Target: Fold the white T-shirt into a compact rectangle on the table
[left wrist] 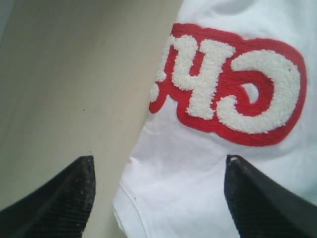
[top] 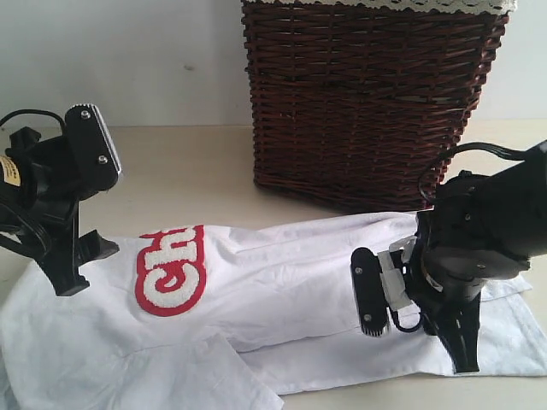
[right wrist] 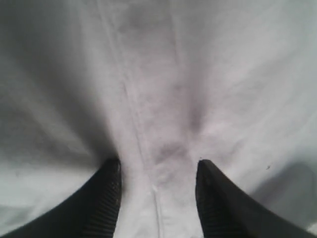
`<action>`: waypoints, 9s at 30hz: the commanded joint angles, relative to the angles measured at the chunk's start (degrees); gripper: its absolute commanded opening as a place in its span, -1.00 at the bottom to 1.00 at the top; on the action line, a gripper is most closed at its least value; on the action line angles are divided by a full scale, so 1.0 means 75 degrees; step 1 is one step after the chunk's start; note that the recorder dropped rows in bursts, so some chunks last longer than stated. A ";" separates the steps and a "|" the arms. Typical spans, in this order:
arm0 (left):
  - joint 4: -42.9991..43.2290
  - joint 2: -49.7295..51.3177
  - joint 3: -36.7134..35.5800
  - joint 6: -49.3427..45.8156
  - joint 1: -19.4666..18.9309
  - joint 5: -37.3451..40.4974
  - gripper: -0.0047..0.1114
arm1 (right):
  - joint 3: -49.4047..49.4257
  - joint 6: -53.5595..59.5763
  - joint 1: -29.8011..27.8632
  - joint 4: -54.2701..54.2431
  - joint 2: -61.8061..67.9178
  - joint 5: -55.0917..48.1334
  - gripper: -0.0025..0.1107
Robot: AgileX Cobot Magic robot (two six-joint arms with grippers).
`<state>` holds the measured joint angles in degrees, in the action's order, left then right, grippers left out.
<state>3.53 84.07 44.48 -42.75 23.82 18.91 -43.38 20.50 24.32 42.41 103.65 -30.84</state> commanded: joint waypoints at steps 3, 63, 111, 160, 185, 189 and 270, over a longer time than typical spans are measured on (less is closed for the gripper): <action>-0.0191 -0.0056 -0.0035 0.0077 0.0041 -0.0090 0.23 | 0.0018 -0.0092 -0.0019 0.0022 0.0306 0.0073 -0.78; -0.0471 -0.0056 -0.0035 0.0077 0.0041 0.0174 -0.03 | 0.0018 -0.1533 -0.0675 0.0983 -0.0843 -0.0152 -0.96; -0.5854 0.0611 -0.0131 -0.4069 0.0573 0.4106 -0.35 | 0.0763 -0.0757 -0.0678 -0.2861 -0.3207 -0.0071 -0.92; -0.1997 -0.0095 -0.0608 -0.0351 0.4437 0.4188 -0.92 | 0.0763 -0.1629 -0.0678 -0.3435 -0.3196 0.0943 -0.92; -0.2776 0.1411 0.1600 0.0219 -0.0084 0.2761 -0.46 | 0.0763 -0.1602 -0.0664 -0.4503 -0.3196 0.1230 -0.92; -0.5385 0.1820 0.1471 -0.1486 -0.0061 0.4182 -0.92 | 0.0763 -0.1602 -0.0664 -0.4655 -0.3196 0.1247 -0.92; -0.8192 0.2908 0.0043 -0.1420 -0.4278 0.4397 -0.92 | 0.0763 -0.2528 -0.0664 -0.4988 -0.3612 0.0505 -0.92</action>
<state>-61.41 108.41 42.54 -56.48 -6.36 51.15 -37.82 2.35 19.53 0.65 78.87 -25.13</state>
